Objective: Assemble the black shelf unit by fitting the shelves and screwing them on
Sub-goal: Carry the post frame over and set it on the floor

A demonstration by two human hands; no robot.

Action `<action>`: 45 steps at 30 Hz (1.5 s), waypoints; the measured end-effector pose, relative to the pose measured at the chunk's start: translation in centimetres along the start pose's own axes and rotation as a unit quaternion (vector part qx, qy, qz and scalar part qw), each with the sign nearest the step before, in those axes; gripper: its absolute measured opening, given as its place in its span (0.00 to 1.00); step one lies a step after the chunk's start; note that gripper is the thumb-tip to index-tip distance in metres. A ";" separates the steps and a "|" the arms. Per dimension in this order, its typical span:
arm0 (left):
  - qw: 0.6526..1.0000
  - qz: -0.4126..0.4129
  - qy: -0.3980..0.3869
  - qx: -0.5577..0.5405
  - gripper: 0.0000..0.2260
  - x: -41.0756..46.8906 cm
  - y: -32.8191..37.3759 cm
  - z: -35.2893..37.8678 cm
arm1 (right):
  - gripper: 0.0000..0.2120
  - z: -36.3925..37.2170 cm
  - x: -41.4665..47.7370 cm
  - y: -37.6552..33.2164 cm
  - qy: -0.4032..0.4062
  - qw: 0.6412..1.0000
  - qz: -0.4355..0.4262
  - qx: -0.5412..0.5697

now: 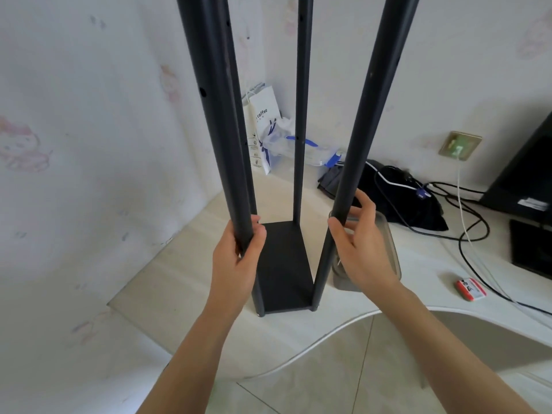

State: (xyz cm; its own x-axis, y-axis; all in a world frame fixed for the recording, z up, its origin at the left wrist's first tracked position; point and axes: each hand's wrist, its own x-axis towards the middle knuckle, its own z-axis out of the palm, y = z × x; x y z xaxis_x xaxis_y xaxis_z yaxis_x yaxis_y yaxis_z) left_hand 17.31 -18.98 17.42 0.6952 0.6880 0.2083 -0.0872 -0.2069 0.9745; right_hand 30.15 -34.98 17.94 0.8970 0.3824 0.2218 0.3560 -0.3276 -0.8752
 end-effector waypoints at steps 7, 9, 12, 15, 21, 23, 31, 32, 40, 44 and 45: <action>1.000 -0.007 -0.008 -0.015 0.06 0.8 -0.9 0.5 | 0.21 1.6 0.6 0.7 0.019 0.998 -0.028 0.044; 1.000 -0.009 -0.006 -0.013 0.08 1.1 -1.0 0.7 | 0.21 2.0 0.6 1.0 0.021 0.998 -0.038 0.046; 1.000 -0.002 -0.012 -0.013 0.08 1.4 -1.1 0.9 | 0.23 2.6 0.5 1.7 0.038 0.996 -0.058 0.060; 1.000 0.001 -0.002 0.001 0.10 1.7 -1.1 1.2 | 0.23 2.9 0.4 2.1 0.050 0.994 -0.065 0.079; 0.999 -0.003 0.028 0.020 0.11 2.7 -0.7 1.5 | 0.22 2.6 1.1 1.7 0.031 0.993 -0.069 0.090; 0.999 0.005 0.048 0.020 0.11 3.3 -0.5 1.6 | 0.20 2.5 1.6 1.1 0.023 0.995 -0.065 0.076; 0.992 0.050 0.114 0.011 0.13 5.3 1.7 0.8 | 0.13 3.6 3.5 -2.7 0.031 0.997 -0.025 0.072; 0.992 0.055 0.112 0.007 0.14 5.5 2.1 0.5 | 0.13 3.7 3.5 -3.3 0.037 0.996 -0.029 0.074; 0.995 0.065 0.073 -0.012 0.13 4.1 3.8 -2.5 | 0.13 4.0 -0.3 -5.5 0.099 0.992 -0.030 0.066; 0.997 0.057 0.035 -0.032 0.14 2.5 4.8 -4.1 | 0.11 4.0 -3.4 -6.8 0.138 0.989 -0.038 0.048; 0.997 0.053 0.025 -0.041 0.13 2.0 5.1 -4.5 | 0.11 3.9 -4.1 -7.2 0.151 0.987 -0.041 0.040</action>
State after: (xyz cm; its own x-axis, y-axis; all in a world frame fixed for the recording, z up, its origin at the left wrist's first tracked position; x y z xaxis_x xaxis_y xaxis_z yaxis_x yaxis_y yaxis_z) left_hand 15.03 -15.51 23.22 0.6428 0.6990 0.3133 -0.2184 -0.2248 0.9496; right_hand 22.89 -30.82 21.62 0.9075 0.1254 0.4008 0.4196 -0.2318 -0.8776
